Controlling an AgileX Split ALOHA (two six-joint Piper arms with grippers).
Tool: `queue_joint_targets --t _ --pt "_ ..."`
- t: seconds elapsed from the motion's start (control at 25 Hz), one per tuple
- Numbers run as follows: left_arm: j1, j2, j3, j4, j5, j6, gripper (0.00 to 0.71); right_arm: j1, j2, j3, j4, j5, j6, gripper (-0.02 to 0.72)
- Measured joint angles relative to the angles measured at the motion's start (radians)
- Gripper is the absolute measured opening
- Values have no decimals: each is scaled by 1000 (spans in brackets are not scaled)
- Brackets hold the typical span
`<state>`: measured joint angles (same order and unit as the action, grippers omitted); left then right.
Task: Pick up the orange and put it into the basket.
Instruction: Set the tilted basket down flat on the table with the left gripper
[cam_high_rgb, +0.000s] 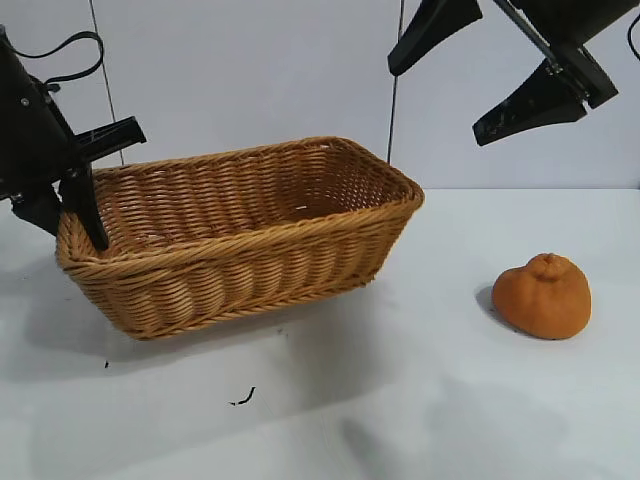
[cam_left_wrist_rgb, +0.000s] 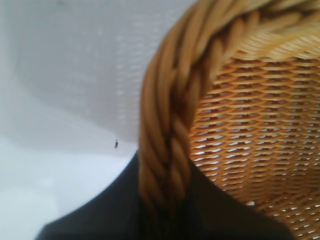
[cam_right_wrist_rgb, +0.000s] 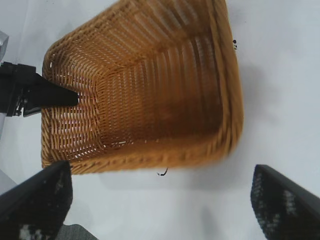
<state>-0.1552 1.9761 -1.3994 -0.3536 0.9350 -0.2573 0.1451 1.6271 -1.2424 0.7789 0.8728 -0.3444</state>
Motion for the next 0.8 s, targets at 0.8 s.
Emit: queue_joint_targets --t 0.8 --pt "-23 59 -93 58 43 190 92 0 0 0 0 7 1 696"
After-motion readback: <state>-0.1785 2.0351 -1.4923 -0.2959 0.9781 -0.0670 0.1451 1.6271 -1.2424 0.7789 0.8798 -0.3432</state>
